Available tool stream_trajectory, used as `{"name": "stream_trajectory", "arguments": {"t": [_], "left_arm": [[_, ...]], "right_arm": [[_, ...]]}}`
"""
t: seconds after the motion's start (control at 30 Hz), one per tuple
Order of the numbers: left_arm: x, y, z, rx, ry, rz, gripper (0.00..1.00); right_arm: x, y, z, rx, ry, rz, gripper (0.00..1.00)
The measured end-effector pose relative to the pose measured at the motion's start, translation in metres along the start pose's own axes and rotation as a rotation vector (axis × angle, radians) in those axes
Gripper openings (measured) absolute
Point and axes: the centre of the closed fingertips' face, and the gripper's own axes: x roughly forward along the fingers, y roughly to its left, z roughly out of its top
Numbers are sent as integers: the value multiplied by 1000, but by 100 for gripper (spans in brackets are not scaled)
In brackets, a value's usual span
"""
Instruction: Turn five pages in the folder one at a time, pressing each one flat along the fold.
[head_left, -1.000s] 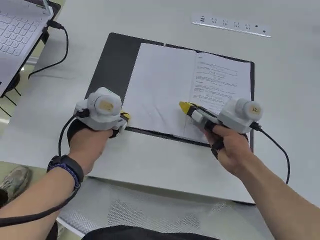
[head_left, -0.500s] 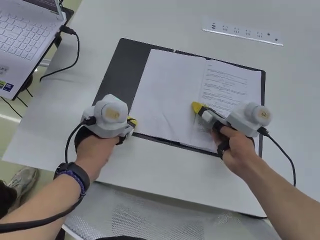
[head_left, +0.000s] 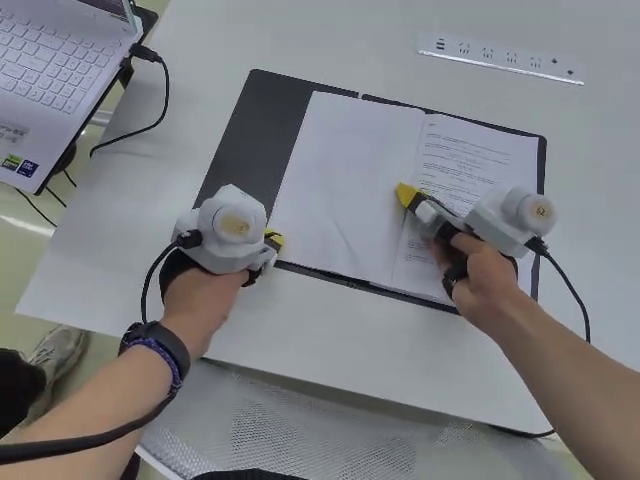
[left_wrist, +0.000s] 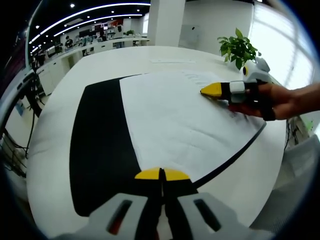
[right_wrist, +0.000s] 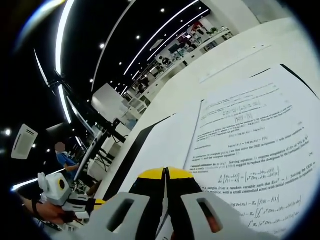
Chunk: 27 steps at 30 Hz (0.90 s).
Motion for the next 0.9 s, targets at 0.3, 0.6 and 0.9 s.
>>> {"name": "stream_trajectory", "arguments": {"t": [0.3, 0.6, 0.9], "left_arm": [[1, 0, -1, 1, -2, 3, 0], [2, 1, -2, 2, 0, 0, 0], [1, 0, -1, 3, 0, 1, 0]], "right_arm": [[4, 4, 8, 10, -29, -5, 0], [13, -1, 18, 24, -46, -17, 0], [20, -6, 26, 32, -62, -23, 0]]}}
